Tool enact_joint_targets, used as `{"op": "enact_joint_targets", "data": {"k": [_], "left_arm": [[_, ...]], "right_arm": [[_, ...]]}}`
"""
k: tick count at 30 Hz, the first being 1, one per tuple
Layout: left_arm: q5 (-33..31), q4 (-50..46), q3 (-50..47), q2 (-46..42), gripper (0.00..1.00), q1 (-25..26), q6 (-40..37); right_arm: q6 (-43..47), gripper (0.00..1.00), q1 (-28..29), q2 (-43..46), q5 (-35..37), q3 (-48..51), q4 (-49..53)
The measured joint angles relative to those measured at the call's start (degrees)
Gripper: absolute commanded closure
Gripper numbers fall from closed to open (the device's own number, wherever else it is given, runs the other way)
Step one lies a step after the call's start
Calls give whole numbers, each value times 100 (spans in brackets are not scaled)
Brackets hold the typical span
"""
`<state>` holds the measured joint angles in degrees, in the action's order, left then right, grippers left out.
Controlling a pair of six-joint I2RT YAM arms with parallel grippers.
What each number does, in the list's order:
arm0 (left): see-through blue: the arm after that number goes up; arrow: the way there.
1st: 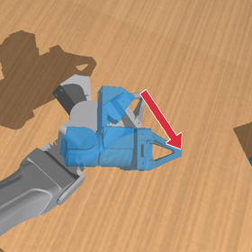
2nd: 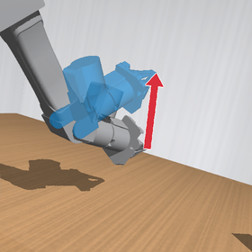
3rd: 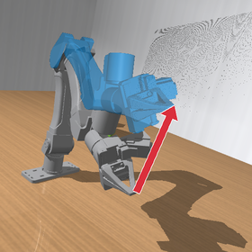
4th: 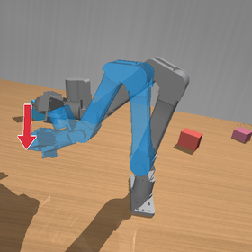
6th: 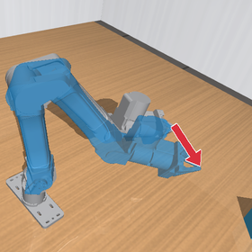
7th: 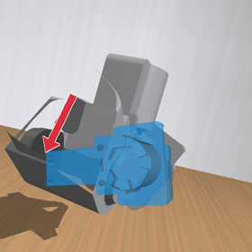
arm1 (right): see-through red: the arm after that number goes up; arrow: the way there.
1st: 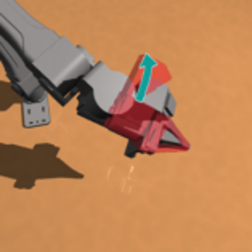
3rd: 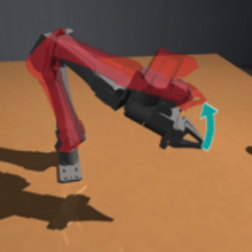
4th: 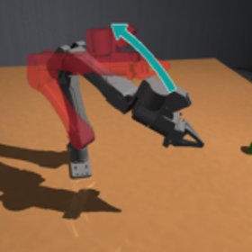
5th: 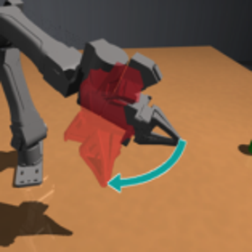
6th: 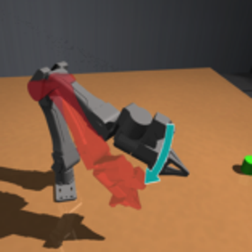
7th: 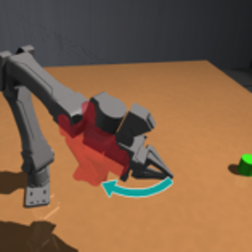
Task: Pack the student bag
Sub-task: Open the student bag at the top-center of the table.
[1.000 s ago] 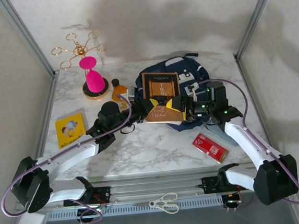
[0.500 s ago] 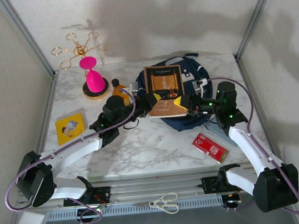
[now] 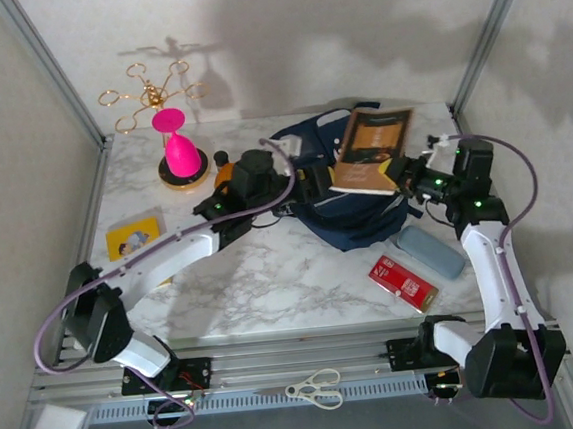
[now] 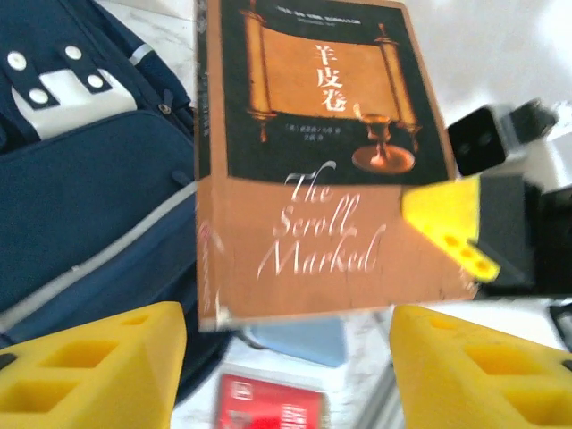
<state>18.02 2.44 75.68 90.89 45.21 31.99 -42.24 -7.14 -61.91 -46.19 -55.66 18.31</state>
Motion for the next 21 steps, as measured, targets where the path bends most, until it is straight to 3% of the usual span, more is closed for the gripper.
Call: {"op": "enact_joint_targets", "data": {"k": [7, 11, 21], "left_arm": [[-157, -715, 1051, 1478, 37, 546, -1550], [-138, -1086, 1853, 2424, 44, 726, -1998], [-166, -1744, 3458, 3969, 47, 817, -2380]], "right_arm": [[310, 100, -1137, -118, 839, -2, 748], [354, 100, -1615, -162, 1147, -2, 911], [396, 100, -1937, -177, 1508, -2, 986]]}}
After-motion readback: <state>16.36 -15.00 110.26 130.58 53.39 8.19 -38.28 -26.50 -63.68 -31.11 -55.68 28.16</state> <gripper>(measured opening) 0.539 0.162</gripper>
